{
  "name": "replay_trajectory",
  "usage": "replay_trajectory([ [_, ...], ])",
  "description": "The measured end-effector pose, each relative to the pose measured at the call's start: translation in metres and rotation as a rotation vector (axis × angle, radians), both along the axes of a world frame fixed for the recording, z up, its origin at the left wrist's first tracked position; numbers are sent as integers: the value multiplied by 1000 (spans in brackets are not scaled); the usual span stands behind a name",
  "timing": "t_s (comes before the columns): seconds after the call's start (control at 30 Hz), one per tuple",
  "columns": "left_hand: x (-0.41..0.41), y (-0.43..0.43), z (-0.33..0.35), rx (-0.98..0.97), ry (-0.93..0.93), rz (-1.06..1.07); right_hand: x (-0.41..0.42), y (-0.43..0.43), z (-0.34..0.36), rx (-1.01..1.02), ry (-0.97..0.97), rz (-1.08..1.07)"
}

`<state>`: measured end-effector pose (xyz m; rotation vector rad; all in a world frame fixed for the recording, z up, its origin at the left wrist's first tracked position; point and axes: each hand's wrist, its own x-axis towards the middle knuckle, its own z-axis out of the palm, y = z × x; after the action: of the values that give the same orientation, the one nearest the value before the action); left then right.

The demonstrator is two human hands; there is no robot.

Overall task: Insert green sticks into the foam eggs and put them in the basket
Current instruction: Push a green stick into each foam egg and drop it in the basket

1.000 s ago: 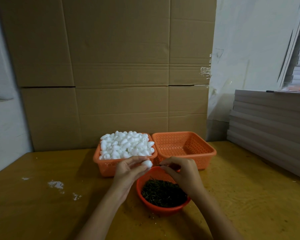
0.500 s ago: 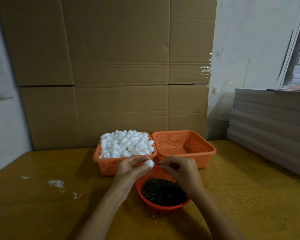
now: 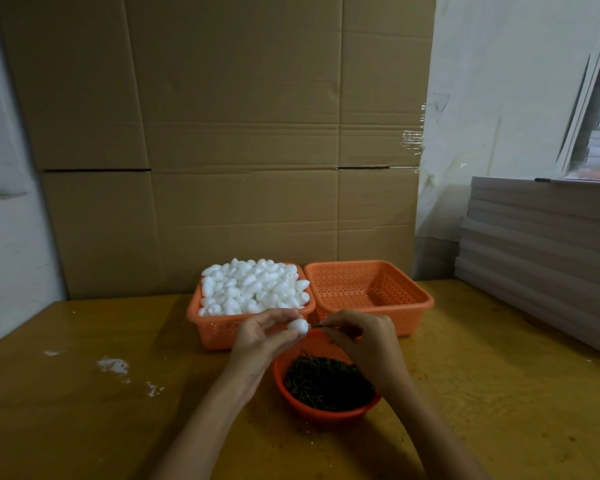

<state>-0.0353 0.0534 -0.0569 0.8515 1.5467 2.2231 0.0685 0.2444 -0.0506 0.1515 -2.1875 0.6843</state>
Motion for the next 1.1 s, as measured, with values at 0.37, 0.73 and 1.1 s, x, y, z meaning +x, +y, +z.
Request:
replay_trajectory([
  [0.37,0,0,-1,1,11,-8,-2,-2,-2,11,8,42],
  [0.73,3,1,0,-26,43,6,0,-5,-3,64,9,-3],
  [1.1,4,0,0,-25,39,7,-1,-5,-4,79,-4,-2],
])
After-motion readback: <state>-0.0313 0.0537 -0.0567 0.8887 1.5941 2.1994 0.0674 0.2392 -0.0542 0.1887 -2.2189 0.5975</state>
